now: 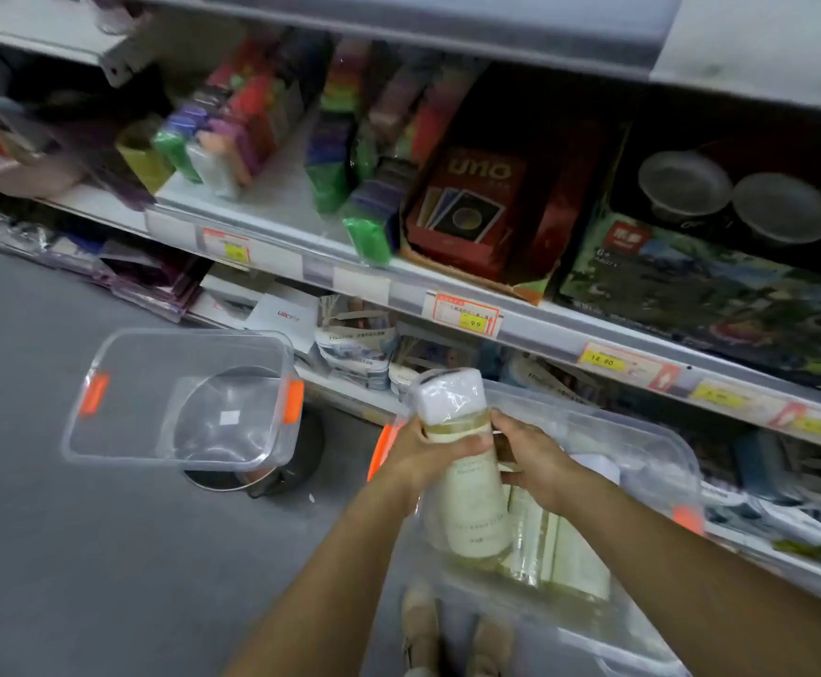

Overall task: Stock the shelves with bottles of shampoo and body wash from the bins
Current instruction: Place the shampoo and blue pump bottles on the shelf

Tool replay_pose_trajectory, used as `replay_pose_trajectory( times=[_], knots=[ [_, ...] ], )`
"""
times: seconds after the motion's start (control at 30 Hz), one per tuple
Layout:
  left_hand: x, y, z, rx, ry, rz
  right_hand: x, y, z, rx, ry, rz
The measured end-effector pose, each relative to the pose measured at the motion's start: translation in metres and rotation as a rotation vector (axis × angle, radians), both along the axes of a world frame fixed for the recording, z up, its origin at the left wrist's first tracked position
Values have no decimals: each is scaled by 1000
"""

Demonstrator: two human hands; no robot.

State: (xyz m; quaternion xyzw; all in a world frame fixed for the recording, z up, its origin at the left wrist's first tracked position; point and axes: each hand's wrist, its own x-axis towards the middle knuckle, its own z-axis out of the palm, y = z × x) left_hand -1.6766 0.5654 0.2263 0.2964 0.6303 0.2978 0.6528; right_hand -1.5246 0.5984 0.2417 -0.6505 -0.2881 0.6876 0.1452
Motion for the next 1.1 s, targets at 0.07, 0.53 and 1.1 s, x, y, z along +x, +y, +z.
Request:
replay_pose_trajectory(
  times=[0.07, 0.53, 1.1],
  knots=[
    [-2, 2, 32, -9, -14, 45, -2, -8, 23, -25, 61, 2],
    [-27, -15, 227, 141, 117, 235, -41, -24, 182, 207, 296, 52],
    [-55, -19, 336, 395, 163, 246, -56, -17, 279, 463, 561, 353]
  ],
)
